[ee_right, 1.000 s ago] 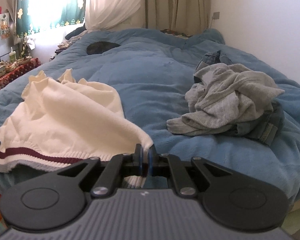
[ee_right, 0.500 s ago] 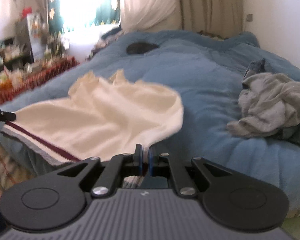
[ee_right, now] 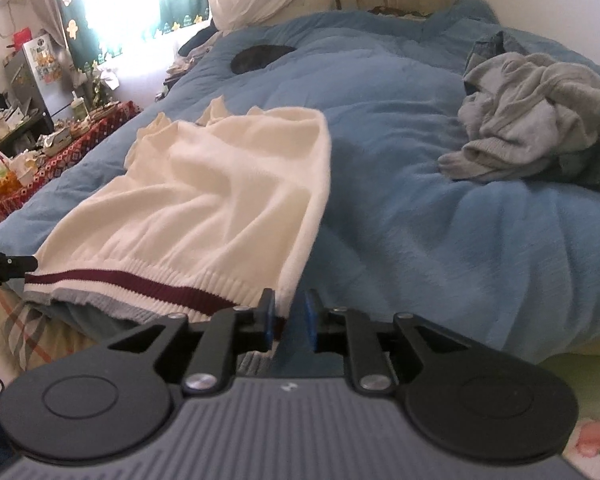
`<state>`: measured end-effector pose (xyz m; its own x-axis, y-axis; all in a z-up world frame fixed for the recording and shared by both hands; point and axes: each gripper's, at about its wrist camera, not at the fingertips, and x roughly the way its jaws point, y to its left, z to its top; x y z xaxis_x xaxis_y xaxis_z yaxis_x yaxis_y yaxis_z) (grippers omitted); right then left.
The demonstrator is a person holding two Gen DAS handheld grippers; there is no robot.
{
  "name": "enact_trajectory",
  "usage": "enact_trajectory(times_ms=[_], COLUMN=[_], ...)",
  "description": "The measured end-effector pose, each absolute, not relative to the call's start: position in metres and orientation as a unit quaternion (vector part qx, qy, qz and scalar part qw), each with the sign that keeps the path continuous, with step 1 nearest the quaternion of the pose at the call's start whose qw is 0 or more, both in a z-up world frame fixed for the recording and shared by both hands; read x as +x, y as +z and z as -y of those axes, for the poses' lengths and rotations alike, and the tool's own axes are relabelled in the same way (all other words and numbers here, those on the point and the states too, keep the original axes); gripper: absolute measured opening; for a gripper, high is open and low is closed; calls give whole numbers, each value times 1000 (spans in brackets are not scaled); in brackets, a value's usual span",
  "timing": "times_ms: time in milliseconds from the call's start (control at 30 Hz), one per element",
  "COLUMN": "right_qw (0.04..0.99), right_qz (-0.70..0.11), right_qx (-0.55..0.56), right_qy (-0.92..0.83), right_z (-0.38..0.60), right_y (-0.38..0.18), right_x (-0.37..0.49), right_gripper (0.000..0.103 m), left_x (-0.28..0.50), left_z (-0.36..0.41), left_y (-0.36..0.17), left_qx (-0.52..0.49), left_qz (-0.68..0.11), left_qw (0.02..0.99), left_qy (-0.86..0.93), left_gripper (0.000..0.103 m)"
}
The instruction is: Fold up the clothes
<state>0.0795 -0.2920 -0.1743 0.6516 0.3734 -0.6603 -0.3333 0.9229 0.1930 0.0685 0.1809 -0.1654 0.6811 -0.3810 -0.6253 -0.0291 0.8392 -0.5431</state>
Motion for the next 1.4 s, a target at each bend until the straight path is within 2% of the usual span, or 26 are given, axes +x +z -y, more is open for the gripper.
enact_trajectory(times_ms=[200, 400, 567, 733, 1000, 1267, 1400], right_qw=[917, 919, 918, 915, 878, 820, 805], right_qz=[-351, -342, -338, -334, -391, -494, -509], right_qx=[18, 4, 11, -1, -35, -42, -64], right_qy=[189, 196, 205, 228, 275, 286, 297], right_z=[301, 299, 287, 265, 218, 178, 161], right_y=[-161, -150, -143, -132, -121, -144, -145], right_x=[79, 105, 159, 237, 365, 405, 414], right_gripper=[27, 28, 28, 29, 29, 28, 28], left_x=[70, 80, 126, 204, 309, 334, 339], left_z=[-185, -191, -190, -185, -167, -165, -158], left_y=[-159, -147, -139, -134, -133, -144, -134], left_qx=[-263, -257, -250, -231, -196, -197, -165], left_qz=[-382, -371, -372, -377, -420, -509, -518], left_qw=[881, 889, 890, 893, 882, 837, 838], left_qy=[-96, -82, -85, -90, -85, -43, -54], left_gripper=[14, 18, 18, 21, 21, 21, 21])
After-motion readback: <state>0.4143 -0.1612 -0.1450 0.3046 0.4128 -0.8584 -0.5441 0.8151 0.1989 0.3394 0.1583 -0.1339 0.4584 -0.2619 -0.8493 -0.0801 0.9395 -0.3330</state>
